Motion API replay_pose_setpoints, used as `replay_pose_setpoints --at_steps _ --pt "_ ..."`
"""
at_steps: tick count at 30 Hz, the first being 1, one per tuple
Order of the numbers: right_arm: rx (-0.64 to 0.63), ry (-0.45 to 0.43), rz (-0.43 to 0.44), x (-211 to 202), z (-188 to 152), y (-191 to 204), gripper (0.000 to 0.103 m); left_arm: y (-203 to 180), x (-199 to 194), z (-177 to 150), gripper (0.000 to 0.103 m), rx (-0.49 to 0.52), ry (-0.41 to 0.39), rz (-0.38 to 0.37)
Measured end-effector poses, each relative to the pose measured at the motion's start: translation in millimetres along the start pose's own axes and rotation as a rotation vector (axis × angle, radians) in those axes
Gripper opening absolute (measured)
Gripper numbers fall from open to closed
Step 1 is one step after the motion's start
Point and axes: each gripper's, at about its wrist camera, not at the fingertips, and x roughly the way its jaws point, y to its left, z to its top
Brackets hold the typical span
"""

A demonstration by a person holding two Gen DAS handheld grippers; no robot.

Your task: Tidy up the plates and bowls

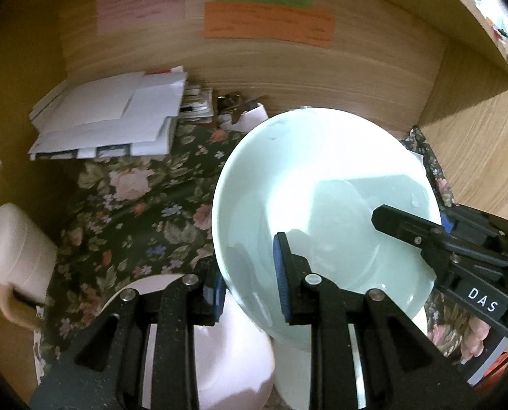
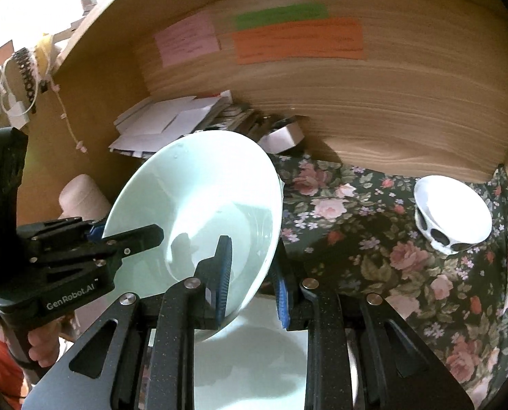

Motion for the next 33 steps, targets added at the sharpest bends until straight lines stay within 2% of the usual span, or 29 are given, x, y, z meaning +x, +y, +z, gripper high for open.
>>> replay_pose_setpoints --at_steps 18,33 --pt "-0.043 0.040 0.094 16.9 -20.5 57.2 0.021 54.6 -33.6 -47.6 0.024 -0.110 -0.006 0.045" --pt "-0.056 0.121 0.149 45.7 -37.7 81.7 0.021 82.7 -32.3 -80.6 0.024 -0.184 0.036 0.073"
